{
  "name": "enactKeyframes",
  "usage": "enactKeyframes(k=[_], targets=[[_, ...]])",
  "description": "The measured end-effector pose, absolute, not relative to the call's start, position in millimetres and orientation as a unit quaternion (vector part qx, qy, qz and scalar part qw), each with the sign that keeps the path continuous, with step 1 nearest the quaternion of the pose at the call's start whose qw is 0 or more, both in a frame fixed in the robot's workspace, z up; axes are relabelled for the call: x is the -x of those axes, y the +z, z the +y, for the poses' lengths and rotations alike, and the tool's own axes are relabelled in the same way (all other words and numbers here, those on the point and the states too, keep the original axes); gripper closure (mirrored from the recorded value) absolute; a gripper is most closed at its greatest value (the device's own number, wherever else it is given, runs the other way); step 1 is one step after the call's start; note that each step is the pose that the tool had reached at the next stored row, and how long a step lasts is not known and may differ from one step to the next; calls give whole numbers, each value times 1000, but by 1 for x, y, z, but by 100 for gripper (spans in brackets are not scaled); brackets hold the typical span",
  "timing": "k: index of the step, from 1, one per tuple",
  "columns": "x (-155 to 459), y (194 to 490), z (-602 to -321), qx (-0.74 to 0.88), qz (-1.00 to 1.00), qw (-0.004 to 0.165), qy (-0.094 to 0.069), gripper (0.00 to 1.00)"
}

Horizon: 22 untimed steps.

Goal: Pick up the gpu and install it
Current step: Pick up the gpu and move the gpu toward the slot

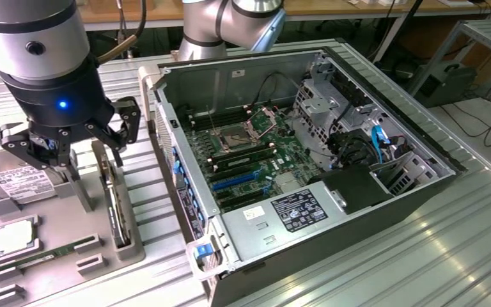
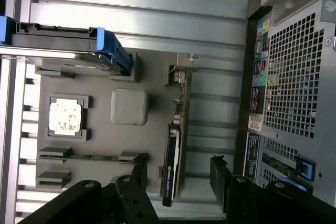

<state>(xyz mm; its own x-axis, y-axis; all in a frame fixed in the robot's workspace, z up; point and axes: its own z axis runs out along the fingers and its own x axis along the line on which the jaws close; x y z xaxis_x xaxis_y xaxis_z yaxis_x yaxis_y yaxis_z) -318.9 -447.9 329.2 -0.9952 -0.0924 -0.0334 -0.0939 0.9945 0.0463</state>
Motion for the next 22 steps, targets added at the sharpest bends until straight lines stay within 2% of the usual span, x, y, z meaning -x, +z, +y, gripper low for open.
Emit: enactKeyframes(k=[22], targets=[[319, 299, -453, 48, 998, 16, 24, 40]])
